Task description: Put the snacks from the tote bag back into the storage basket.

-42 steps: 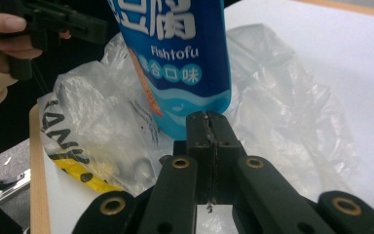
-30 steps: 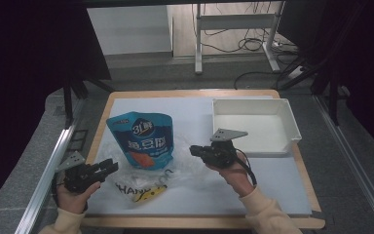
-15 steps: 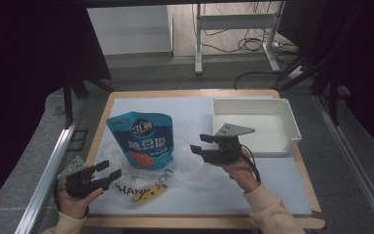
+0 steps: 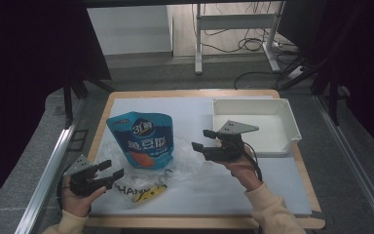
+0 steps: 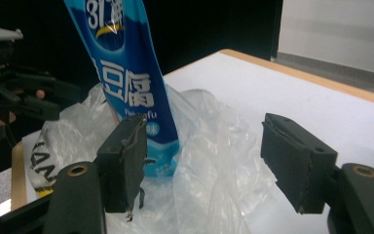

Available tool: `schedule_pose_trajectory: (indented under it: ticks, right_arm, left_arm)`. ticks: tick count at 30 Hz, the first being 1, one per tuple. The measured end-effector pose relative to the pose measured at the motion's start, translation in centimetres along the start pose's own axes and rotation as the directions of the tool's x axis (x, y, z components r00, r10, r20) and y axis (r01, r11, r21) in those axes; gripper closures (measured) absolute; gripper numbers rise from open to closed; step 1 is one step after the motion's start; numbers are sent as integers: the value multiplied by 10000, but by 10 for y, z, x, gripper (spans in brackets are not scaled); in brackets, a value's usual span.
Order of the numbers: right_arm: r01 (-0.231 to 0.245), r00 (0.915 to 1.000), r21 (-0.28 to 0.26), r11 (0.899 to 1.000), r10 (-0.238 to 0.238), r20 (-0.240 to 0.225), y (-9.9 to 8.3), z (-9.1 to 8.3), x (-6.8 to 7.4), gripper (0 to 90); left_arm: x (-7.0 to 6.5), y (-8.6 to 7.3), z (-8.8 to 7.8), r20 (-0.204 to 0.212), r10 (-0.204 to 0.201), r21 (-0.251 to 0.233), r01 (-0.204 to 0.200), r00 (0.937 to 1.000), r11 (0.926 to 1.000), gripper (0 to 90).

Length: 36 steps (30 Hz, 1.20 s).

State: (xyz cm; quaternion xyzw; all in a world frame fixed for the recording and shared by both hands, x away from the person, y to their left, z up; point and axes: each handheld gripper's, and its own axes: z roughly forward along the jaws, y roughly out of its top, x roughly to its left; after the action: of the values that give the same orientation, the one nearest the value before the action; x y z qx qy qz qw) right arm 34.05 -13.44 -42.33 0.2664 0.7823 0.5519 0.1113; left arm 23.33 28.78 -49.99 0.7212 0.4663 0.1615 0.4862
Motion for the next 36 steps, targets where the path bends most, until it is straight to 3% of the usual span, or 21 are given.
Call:
schedule_pose_trajectory:
  ticks: [14, 22, 36]
  right_arm:
    - [-3, 9998, -25, 10000, 3, -210, 14, 16, 5, 356]
    - [-21, 9998, -75, 10000, 20, -207, 22, 24, 6, 356]
    - [125, 9976, -197, 9997, -138, -679, 43, 44, 13, 423]
  left_arm:
    - [-1, -1, 1, -239, 147, -4, -148, 9996, 9999, 321]
    - [-1, -1, 1, -161, 108, 41, -108, 9998, 9999, 320]
    - [0, -1, 6, -75, 128, 296, -126, 9999, 9995, 318]
